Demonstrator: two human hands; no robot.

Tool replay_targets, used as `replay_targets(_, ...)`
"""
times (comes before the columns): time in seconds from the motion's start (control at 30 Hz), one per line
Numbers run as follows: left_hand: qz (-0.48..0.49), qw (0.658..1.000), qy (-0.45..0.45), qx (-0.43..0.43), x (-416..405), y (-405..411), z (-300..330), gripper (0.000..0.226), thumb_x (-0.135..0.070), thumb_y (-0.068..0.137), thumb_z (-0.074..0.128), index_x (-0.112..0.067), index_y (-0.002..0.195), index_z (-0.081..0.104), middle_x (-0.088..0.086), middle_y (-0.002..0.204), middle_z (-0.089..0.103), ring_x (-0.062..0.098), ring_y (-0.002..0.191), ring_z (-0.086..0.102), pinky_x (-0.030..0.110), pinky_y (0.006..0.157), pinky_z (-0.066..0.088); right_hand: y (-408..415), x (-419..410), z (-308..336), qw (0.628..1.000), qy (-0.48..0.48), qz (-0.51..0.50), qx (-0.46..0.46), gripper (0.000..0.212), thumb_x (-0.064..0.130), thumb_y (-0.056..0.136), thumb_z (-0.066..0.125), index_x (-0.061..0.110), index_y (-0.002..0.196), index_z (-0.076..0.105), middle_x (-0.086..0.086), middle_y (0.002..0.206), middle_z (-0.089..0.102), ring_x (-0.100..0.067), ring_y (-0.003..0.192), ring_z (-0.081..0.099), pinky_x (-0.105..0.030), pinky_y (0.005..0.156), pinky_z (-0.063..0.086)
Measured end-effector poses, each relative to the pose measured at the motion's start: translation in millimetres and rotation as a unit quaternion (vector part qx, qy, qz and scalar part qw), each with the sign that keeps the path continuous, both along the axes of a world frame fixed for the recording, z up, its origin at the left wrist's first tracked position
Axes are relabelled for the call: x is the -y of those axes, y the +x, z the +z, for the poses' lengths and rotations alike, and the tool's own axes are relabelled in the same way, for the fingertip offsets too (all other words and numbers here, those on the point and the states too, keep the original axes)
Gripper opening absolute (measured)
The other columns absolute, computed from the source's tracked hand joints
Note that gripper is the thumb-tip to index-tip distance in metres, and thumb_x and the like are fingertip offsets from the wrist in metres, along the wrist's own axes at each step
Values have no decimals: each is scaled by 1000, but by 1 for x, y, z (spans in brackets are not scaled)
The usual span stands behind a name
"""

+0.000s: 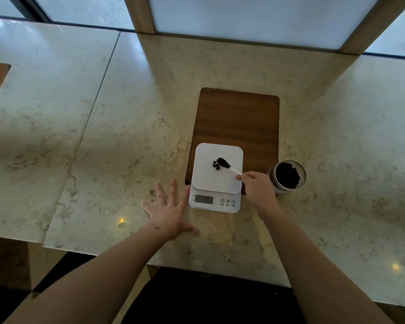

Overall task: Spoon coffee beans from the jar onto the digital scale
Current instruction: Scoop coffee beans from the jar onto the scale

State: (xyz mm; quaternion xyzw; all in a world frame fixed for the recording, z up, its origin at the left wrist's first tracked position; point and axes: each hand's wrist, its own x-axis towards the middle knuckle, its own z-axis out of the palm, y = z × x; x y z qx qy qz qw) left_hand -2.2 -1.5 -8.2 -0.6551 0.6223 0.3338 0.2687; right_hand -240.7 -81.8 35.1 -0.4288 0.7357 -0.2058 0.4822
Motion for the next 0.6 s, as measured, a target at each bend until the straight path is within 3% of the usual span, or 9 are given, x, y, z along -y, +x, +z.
replay_targets(0.17,0,1000,2,-1,1,0,-1,135,-97,60,50,-47,139,-48,1,146,-61,45,133,-52,89,105,-2,-1,-2,-1,994,-47,54,-78,27,21,101,46,24,87,69,9,52,51,-5,41,35,-23,45,25)
replay_targets(0.27,-1,1000,1,-3,1,0,0,135,-98,60,49,-46,140,-47,2,147,-60,45,133,-53,89,104,-2,-3,-5,-1,985,-84,91,-117,31,23,101,46,9,82,66,-2,66,63,-15,55,51,-34,51,35)
replay_targets(0.37,-5,1000,3,5,0,-1,1,136,-98,61,49,-43,143,-45,3,148,-59,46,134,-52,88,106,-3,-4,-9,4,972,-122,123,-159,32,21,101,44,7,80,64,-7,71,64,-25,66,57,-41,57,44)
replay_targets(0.6,-2,1000,5,9,1,-3,4,137,-96,63,53,-41,146,-42,4,149,-57,45,135,-51,87,107,-2,-3,-13,13,928,-173,185,-272,32,21,104,38,13,76,54,-3,70,54,-25,62,48,-34,55,30)
